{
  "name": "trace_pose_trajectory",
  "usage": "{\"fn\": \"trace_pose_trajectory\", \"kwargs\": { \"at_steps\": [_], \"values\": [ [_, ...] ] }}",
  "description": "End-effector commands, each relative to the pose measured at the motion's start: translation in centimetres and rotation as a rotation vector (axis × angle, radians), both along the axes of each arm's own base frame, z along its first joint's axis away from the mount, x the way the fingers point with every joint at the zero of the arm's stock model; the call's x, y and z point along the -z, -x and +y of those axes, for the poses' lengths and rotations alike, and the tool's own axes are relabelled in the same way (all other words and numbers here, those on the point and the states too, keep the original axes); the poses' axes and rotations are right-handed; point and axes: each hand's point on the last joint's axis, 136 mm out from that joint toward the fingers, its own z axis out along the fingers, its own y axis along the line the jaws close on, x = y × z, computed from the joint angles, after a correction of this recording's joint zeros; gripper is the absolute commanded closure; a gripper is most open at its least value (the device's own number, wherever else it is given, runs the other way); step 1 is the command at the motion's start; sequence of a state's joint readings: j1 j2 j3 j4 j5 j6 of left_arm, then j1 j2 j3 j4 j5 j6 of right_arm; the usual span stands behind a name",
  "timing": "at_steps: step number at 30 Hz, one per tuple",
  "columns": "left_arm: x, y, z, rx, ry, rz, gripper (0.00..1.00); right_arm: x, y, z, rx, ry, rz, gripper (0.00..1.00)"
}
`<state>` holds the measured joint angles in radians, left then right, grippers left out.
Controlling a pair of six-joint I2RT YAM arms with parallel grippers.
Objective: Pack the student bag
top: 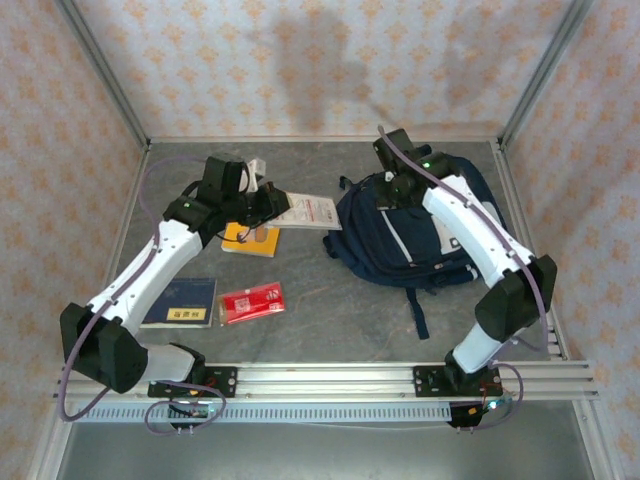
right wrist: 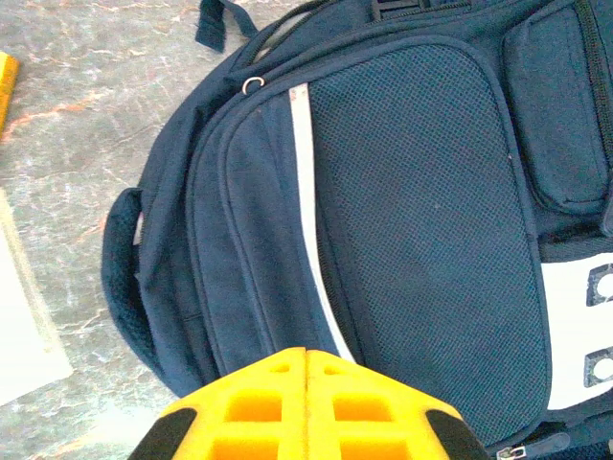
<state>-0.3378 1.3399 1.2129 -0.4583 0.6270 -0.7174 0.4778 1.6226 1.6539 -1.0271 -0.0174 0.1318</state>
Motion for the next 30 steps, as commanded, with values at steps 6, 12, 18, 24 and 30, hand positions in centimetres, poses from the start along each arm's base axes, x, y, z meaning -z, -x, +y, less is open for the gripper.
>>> {"fn": "trace_pose_trajectory", "kwargs": {
  "at_steps": [6,12,18,24,30],
  "values": [
    [0.4,-0.8,-0.4,-0.030,-0.033,-0.027,1.00,2.7,0.4,-0.8,0.020,0.077,0.079,0.55],
    [0.8,-0.1,1.2,-0.063,-0.091,-0.017,1.00,7.1,-0.9,-0.3,0.025,0.138,0.181,0.33],
    [1.8,1.3,1.8,-0.056,-0.114,0.006,1.00,10.6,-2.5,0.7,0.024,0.163,0.255,0.27],
    [2.4,2.1,2.3,-0.065,-0.127,0.012,1.00,12.7,-2.8,-0.5,0.041,0.264,0.286,0.51],
    [2.3,2.0,2.5,-0.072,-0.132,0.003,1.00,10.4,-3.0,-0.8,0.026,0.260,0.221,1.00]
  ]
}}
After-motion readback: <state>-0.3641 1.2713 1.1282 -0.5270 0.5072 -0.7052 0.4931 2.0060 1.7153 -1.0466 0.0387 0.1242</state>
